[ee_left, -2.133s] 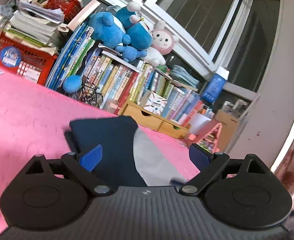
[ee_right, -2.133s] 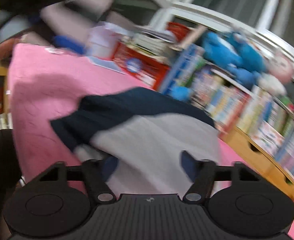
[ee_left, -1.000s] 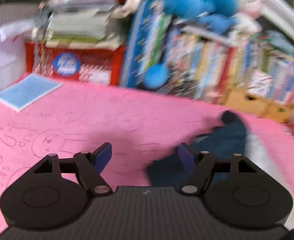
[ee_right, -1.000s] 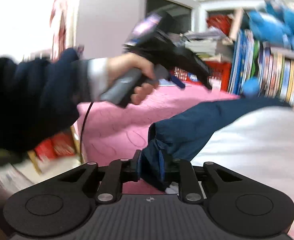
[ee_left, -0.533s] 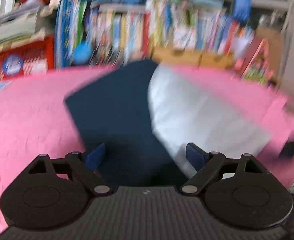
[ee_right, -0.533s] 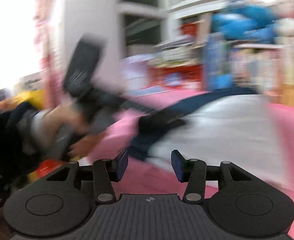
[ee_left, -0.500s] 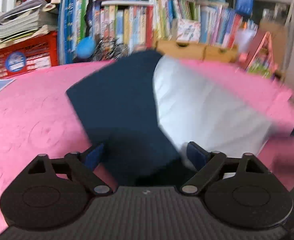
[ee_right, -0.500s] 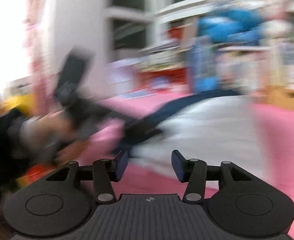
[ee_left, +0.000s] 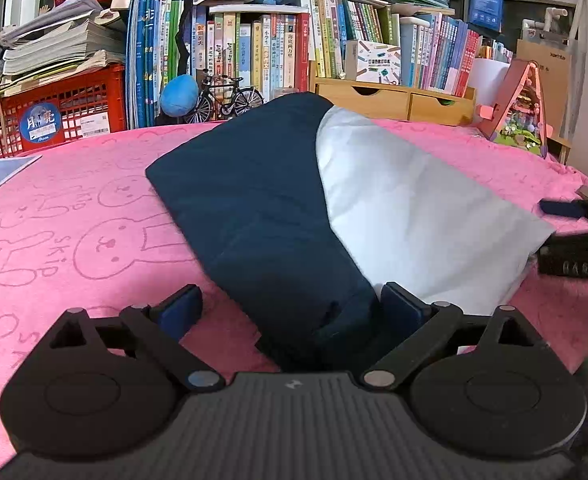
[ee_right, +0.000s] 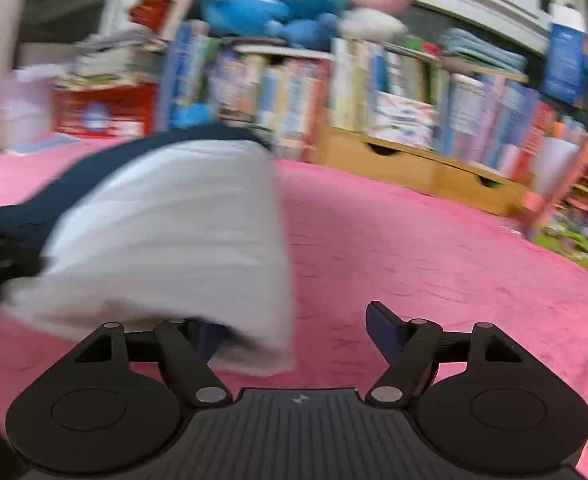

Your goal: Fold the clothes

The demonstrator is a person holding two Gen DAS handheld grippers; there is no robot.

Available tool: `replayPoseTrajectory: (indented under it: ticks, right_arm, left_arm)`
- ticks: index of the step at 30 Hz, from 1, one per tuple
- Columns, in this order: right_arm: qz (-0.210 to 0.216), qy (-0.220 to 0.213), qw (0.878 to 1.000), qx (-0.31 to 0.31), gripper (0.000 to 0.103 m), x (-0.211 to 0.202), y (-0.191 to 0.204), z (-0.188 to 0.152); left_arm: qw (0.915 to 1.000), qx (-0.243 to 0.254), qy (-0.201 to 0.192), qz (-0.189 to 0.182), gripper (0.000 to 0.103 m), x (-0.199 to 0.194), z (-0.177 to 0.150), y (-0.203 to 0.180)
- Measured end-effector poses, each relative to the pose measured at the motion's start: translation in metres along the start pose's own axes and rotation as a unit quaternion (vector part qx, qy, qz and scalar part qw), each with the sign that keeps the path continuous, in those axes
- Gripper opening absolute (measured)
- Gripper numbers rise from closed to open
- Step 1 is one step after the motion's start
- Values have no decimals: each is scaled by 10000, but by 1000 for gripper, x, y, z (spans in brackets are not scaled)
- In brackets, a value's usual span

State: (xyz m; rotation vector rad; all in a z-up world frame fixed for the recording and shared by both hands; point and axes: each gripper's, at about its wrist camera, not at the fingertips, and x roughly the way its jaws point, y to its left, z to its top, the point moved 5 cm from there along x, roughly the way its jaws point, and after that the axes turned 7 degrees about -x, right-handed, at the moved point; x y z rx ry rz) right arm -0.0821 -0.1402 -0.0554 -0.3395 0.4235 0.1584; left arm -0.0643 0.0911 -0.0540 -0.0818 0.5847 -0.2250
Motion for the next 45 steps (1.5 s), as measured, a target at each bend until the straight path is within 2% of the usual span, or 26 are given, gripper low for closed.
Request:
replayPoseTrajectory:
  ticks: [3,7,10,11,12,13,14,17,26,28,31,35,39,41,45]
  right_arm:
    - [159,77,9996,237,83,2,-17,-10]
    - [106,36,9999,-56,83,-5,-13,-11]
    - [251,-35,9996,78,81,-8,-15,-7]
    - [477,-53,9985,258,71,-7,-16,-6]
    - [781,-70,9958,478,48,-5,-18,-5]
    - [1055,-11,9928,575,35,-2,-15,-4]
    - [1308,102,9896,585,17,2,-10,-4]
    - [1094,69,9939,90,17,-4,2,-2]
    - [645,-278,9974,-173,15,-47,8,-6]
    - [755,-166,9969,-133,15,-44,7,-7]
    - [861,-56,9962,131,20,-31,3,-9]
    - [789,0,9968,126,29,-5,14,1]
    - [705,73,9974,82,28,17,24,12]
    - [613,79,9981,-11,28,17,23,11]
    - [134,-203,9970,-729,29,0,26,-7]
  left_arm:
    - [10000,25,-5,60,101,-3,-2,7]
    - [10000,43,-56,68,102,-6,-4,12]
    - [9999,39,-114,76,102,-6,-5,12]
    - [9999,40,-125,77,103,-6,-5,12]
    - [9999,43,-128,77,103,-6,-5,12]
    - [9999,46,-130,77,103,-6,-5,13]
    - [9999,51,-124,76,103,-6,-4,13]
    - [9999,77,-104,52,103,-6,-4,13]
    - [9998,172,-67,-94,103,-7,-3,19]
    - [9998,173,-63,-108,103,-8,-4,20]
    - [9998,164,-80,-113,103,-8,-4,20]
    - [9998,142,-118,-97,103,-9,-5,19]
    - [9998,143,-102,-94,103,-9,-4,19]
    - [9998,146,-99,-98,103,-10,-3,18]
    - [9997,164,-107,-131,103,-10,-4,19]
